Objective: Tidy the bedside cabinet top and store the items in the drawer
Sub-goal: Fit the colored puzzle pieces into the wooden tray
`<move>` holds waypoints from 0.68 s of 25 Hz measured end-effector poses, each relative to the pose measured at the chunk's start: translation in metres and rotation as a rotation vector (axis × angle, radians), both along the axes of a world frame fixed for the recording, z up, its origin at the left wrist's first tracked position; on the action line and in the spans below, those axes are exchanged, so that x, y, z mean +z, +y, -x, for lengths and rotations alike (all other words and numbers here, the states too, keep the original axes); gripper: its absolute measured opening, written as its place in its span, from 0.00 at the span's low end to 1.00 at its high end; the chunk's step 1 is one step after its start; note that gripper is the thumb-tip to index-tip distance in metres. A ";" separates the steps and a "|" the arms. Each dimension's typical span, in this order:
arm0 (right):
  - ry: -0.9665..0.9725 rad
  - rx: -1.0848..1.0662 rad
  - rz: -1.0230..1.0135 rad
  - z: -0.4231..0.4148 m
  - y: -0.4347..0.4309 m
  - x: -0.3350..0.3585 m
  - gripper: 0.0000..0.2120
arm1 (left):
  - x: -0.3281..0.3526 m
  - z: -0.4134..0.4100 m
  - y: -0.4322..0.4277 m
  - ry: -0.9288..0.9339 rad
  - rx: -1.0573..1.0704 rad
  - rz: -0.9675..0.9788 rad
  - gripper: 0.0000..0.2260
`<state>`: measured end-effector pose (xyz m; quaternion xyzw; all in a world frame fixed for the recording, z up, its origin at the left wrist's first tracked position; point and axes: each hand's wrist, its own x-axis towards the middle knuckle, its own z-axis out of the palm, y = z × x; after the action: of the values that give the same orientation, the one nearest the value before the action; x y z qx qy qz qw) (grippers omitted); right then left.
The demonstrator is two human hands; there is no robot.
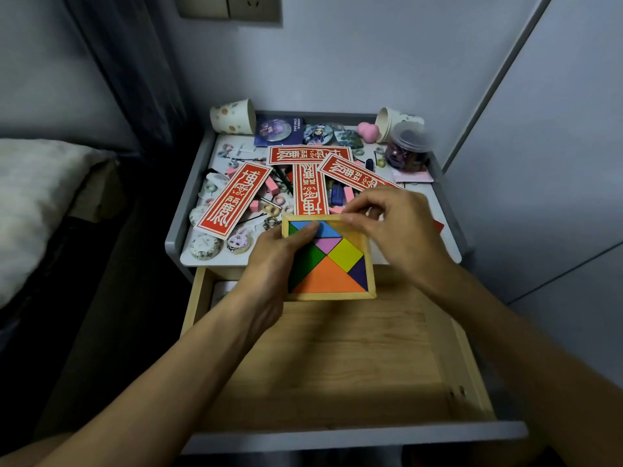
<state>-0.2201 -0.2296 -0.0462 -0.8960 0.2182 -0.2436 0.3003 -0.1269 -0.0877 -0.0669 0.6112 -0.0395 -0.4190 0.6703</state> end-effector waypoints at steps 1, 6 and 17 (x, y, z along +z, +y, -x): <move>0.018 -0.083 -0.005 0.003 -0.012 0.001 0.03 | 0.000 0.000 0.001 -0.008 -0.014 -0.002 0.12; 0.468 -0.461 0.203 0.035 -0.084 -0.025 0.15 | -0.002 -0.002 0.002 -0.038 -0.018 -0.004 0.13; 0.716 -0.424 0.247 0.040 -0.084 -0.045 0.13 | 0.001 0.001 0.000 -0.046 -0.025 0.012 0.08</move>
<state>-0.2597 -0.3140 -0.0915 -0.8886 0.4570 0.0020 0.0392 -0.1275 -0.0882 -0.0659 0.6160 -0.0650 -0.4131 0.6676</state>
